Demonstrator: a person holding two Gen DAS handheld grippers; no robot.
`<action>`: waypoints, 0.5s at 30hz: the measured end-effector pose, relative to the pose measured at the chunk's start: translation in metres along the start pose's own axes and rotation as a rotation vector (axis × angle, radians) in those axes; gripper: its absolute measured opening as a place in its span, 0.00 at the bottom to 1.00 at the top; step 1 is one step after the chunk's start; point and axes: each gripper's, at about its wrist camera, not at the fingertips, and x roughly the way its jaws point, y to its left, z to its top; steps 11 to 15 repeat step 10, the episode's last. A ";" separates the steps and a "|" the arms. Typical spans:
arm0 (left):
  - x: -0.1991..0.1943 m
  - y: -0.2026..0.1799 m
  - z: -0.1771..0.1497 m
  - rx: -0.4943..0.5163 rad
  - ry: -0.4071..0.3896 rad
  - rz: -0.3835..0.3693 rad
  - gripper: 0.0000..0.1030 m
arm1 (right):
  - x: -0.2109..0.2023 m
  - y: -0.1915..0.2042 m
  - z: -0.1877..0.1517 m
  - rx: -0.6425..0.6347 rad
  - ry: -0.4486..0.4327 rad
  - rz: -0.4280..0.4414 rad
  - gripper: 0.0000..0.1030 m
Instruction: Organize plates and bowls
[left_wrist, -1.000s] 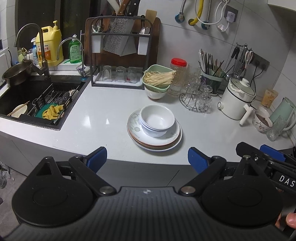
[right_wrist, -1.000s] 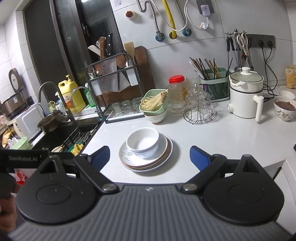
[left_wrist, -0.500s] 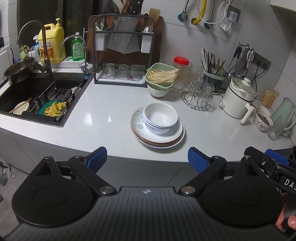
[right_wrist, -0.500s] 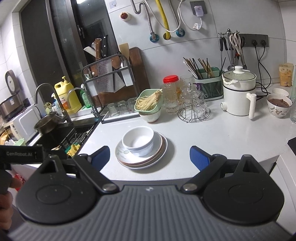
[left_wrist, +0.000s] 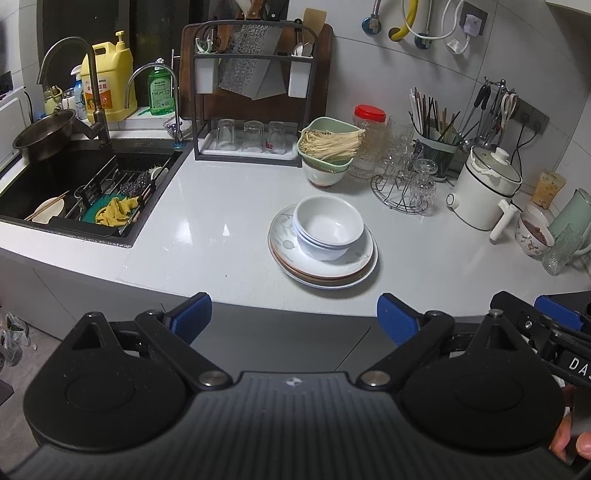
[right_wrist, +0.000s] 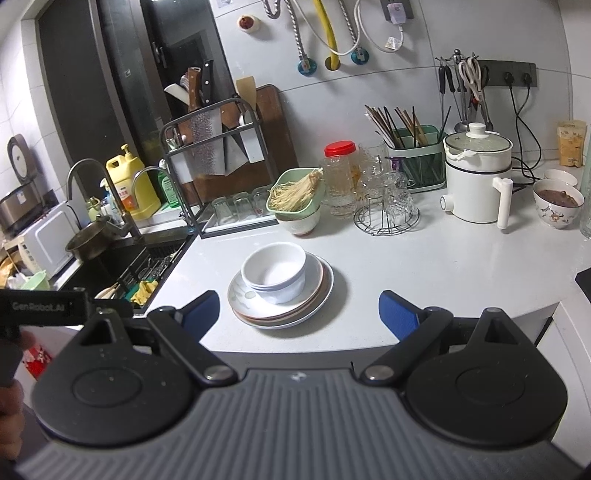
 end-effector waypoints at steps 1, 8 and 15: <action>0.001 0.000 0.000 0.000 0.002 0.002 0.95 | 0.000 0.001 0.000 -0.004 0.000 0.000 0.92; 0.002 0.000 0.000 0.003 0.007 0.006 0.96 | 0.001 -0.001 -0.001 0.007 0.007 -0.001 0.92; 0.003 0.000 0.001 0.004 0.013 0.002 0.96 | 0.001 -0.001 -0.001 0.010 0.009 -0.001 0.92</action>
